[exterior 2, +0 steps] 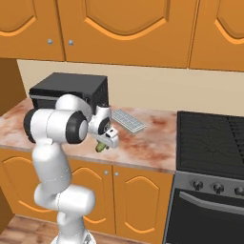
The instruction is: Place the broccoli and cucumber inside the fridge drawer. Close the drawer after placing the vegetables.
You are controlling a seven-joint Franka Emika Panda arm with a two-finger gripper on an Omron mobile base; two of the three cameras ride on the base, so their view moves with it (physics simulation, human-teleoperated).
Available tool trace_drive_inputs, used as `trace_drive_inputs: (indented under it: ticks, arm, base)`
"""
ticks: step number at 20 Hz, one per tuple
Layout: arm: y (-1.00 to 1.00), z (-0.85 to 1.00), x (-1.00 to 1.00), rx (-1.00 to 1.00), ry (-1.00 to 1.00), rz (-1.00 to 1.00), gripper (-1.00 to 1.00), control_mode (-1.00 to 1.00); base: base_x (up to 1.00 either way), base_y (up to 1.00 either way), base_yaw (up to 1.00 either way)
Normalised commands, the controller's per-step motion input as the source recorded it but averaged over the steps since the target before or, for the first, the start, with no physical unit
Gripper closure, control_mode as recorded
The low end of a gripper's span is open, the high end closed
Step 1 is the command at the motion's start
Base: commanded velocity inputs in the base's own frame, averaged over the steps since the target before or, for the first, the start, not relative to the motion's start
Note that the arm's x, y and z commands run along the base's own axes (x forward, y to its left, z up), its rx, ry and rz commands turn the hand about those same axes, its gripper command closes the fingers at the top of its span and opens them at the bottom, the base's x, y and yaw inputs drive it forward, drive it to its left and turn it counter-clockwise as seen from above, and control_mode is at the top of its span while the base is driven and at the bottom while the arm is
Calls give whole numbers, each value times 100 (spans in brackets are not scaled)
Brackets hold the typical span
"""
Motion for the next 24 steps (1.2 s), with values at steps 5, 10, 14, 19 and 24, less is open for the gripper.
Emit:
trace_drive_inputs:
  ticks: [5, 10, 14, 19, 24]
  arm:
    - [-14, 74, -83, 12, -11, -5, 100, -100]
    - [0, 100, -70, 1, -11, -1, 100, -100]
    - [0, 100, -75, 0, -11, -2, 100, -100]
    - [0, 100, -86, 0, -9, -2, 100, -100]
    - [5, 97, -81, 0, -6, -1, 100, -100]
  base:
    - [0, 0, 0]
    - [0, 0, 0]
    - [0, 0, 0]
    - [0, 0, 0]
    - [0, 0, 0]
